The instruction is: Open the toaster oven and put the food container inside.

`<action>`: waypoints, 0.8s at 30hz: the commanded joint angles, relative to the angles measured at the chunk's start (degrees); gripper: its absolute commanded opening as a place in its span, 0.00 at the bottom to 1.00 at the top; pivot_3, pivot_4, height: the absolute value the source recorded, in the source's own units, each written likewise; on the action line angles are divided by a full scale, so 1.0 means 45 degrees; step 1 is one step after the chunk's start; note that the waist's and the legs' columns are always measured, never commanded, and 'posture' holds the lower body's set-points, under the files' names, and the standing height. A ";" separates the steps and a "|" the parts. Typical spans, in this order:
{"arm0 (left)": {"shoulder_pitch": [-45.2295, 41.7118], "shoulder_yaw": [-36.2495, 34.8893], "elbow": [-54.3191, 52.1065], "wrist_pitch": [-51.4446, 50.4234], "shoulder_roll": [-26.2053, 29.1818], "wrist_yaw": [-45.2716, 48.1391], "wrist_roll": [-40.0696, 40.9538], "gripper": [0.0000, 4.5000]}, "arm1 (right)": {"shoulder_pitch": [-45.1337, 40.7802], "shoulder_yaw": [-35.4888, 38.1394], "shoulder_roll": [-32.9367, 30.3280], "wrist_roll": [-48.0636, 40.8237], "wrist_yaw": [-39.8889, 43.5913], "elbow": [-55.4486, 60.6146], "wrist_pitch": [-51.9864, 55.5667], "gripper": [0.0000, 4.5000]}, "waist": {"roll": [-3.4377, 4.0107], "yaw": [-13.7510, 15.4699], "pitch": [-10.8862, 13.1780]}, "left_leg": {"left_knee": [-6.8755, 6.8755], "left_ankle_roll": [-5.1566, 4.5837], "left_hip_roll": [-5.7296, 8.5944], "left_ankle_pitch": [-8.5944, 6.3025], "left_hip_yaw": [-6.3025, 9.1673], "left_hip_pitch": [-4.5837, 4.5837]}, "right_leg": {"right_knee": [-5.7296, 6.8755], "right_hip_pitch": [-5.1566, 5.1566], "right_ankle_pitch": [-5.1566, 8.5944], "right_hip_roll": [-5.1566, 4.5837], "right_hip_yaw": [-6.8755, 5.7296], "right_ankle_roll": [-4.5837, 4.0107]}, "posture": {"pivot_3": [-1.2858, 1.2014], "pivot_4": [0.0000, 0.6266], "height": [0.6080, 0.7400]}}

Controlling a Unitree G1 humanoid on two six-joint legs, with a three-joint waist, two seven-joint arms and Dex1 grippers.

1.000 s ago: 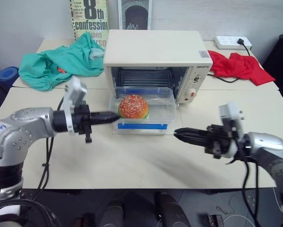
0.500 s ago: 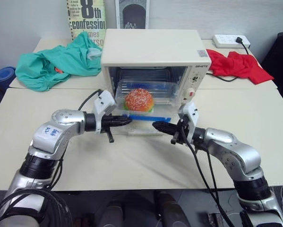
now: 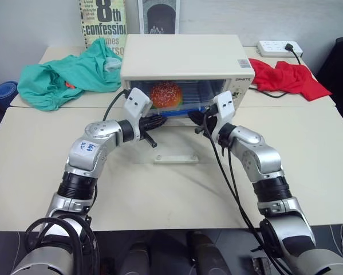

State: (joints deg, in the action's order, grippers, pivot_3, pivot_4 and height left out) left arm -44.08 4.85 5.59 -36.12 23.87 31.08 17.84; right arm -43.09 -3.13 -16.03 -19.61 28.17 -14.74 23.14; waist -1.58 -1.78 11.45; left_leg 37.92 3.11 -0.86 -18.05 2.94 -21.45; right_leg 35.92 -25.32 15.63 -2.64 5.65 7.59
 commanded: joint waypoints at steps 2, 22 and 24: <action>-0.0723 -0.0696 0.0864 0.0662 -0.0209 -0.0711 -0.0492 0.00 | -0.0170 0.0410 0.0215 0.0059 0.0191 0.0123 -0.0587 0.02 | 0.0000 -0.0046 0.0000 | 0.0001 0.0003 0.0000 0.0002 -0.0010 -0.0006 | 0.0009 -0.0011 0.0000 0.0000 0.0005 0.0000 | 0.52 0.24 1.00; 0.3485 -0.4977 -0.5210 -0.3001 0.8017 0.7437 0.5221 0.39 | 0.8126 0.1938 -0.4017 -0.4449 0.1434 1.0378 0.5501 0.00 | -0.0002 -0.0305 0.0001 | -0.0050 -0.0025 -0.0012 -0.0001 -0.0032 0.0069 | -0.0005 0.0035 0.0020 0.0019 0.0013 -0.0046 | 0.52 0.24 1.00; 0.3700 -0.5059 -0.5099 -0.2697 0.8625 0.8062 0.5266 0.52 | 0.8063 0.1456 -0.3470 -0.3656 0.0707 0.9543 0.5120 0.00 | -0.0008 -0.0320 -0.0001 | -0.0050 -0.0040 -0.0013 0.0008 -0.0031 0.0092 | -0.0024 0.0067 0.0040 0.0026 0.0013 -0.0081 | 0.52 0.24 1.00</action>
State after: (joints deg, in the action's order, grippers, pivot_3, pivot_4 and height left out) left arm -27.43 -16.12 -17.05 -49.64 61.32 64.74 40.45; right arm -6.30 4.45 -32.97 -38.30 33.86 29.80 47.94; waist -1.62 -3.22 11.44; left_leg 37.69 2.89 -0.94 -17.99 2.82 -21.04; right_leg 35.71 -24.98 15.83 -2.48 5.71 7.18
